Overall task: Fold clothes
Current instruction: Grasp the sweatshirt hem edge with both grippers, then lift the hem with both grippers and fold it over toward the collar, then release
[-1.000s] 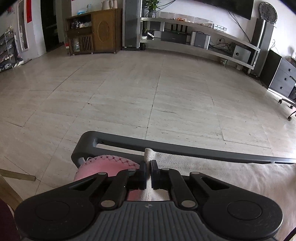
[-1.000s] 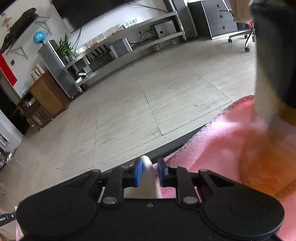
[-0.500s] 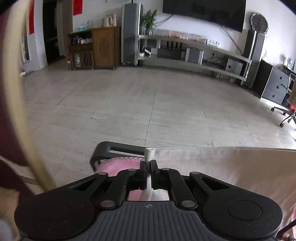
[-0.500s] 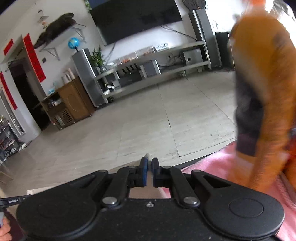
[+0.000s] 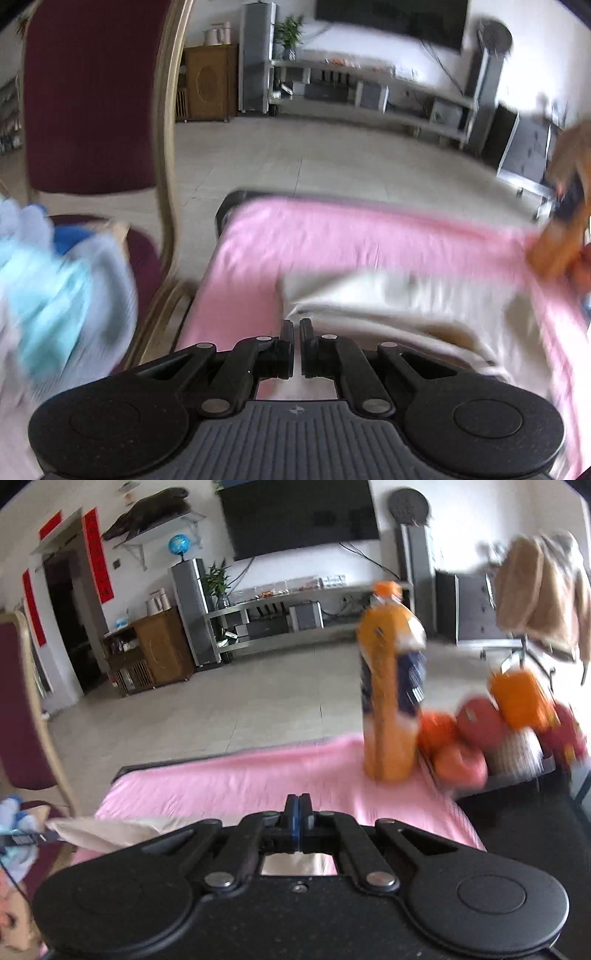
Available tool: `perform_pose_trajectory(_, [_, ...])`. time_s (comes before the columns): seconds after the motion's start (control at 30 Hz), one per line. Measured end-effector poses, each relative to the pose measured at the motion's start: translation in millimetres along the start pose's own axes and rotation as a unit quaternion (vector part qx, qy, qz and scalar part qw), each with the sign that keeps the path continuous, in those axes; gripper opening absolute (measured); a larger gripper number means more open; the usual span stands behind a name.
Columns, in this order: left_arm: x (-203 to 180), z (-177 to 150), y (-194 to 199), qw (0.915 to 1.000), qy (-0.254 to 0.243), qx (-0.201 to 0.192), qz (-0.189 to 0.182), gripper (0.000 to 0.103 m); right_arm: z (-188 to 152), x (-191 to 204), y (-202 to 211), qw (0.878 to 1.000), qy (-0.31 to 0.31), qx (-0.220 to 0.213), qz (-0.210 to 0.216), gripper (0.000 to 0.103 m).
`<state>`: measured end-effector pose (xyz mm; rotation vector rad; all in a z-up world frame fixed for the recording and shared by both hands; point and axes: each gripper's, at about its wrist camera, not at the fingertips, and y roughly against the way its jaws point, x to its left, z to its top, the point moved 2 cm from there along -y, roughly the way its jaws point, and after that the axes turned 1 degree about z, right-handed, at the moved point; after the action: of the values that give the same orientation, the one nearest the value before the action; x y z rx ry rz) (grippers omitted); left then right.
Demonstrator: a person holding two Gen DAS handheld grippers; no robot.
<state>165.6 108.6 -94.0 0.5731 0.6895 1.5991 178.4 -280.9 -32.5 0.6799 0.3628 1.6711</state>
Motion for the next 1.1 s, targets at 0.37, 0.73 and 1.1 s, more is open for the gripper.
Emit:
perform_pose_trajectory(0.37, [49.8, -36.0, -7.9, 0.9896, 0.125, 0.061, -0.035, 0.030, -74.6, -29.8, -40.1, 0.977, -0.164, 0.111, 0.073, 0.012])
perform_pose_trajectory(0.73, [79.8, -30.1, -89.6, 0.9555, 0.251, 0.110, -0.108, 0.033, -91.2, -65.3, -102.0, 0.953, -0.266, 0.126, 0.077, 0.026])
perform_pose_trajectory(1.1, [83.6, -24.8, -107.9, 0.9458, 0.272, 0.126, -0.125, 0.041, -97.2, -76.9, -144.3, 0.936, -0.303, 0.170, 0.057, 0.032])
